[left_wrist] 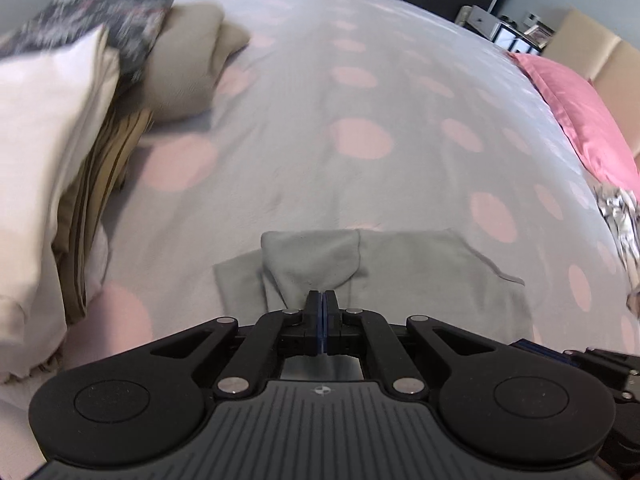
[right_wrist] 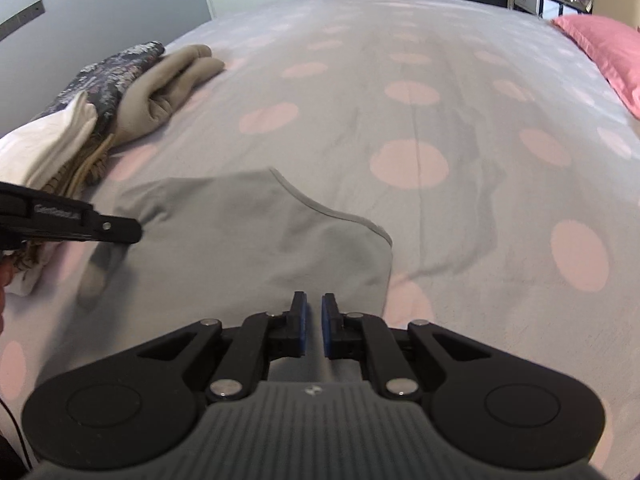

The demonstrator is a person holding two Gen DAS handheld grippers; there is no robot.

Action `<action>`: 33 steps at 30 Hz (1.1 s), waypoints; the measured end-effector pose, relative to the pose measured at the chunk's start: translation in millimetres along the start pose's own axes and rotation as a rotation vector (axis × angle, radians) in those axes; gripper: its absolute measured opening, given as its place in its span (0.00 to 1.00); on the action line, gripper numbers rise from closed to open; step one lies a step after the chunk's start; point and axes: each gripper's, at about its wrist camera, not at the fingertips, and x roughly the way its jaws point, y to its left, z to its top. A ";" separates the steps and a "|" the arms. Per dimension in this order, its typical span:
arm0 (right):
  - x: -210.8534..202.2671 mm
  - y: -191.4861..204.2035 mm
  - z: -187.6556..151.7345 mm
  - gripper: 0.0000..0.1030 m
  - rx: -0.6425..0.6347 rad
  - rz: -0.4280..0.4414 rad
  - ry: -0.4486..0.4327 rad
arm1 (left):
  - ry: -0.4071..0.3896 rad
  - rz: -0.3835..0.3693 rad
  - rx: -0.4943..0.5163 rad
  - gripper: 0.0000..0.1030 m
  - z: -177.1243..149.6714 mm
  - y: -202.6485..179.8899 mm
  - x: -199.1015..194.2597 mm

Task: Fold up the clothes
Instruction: 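Grasp the garment edge with the left gripper and fold it over, then pinch the folded grey garment end with the left gripper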

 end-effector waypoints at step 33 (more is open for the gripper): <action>8.3 -39.7 -12.2 0.56 0.296 0.046 0.021 | -0.064 0.055 -0.180 0.60 -22.1 21.0 5.3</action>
